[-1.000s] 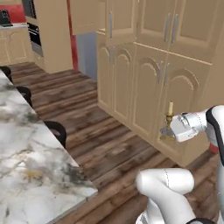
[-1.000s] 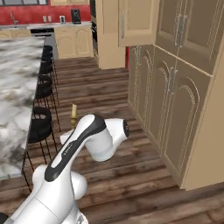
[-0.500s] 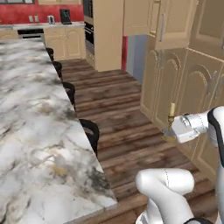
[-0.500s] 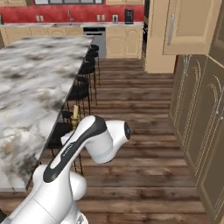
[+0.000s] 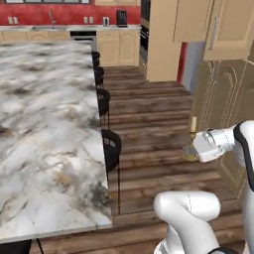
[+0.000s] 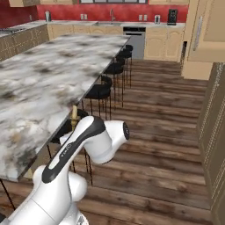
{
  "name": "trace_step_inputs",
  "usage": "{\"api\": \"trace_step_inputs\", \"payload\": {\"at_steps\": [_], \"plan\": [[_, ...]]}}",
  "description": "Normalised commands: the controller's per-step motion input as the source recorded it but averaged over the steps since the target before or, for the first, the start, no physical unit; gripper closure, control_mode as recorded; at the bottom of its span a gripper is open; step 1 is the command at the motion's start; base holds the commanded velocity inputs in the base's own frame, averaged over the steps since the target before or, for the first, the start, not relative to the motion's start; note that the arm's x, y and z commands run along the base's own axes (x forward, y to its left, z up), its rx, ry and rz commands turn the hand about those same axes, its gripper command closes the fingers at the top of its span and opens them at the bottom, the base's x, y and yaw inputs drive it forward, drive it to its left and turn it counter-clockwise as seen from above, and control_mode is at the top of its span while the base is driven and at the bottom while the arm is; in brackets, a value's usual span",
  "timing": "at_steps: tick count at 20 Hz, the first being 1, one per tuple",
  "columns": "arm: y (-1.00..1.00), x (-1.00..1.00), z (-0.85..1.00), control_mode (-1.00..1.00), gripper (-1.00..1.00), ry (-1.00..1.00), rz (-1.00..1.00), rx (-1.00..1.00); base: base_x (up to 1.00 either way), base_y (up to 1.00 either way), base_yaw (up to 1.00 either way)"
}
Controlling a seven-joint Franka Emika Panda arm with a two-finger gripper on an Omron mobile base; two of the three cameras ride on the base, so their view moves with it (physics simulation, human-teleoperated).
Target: Pick the jar and candle from the dining table and place them in the open cabinet. Close the cabinet after placing the objects.
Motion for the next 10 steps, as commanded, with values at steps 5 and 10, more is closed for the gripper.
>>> {"api": "trace_step_inputs", "payload": {"at_steps": [5, 10], "plan": [[0.0, 0.0, 0.0, 1.0, 1.0, 0.0, 0.0, 0.0, -0.05, -0.85, 0.29], [0.0, 0.0, 0.0, 1.0, 1.0, 0.0, 0.0, 0.0, 0.48, -0.66, 0.24]]}}
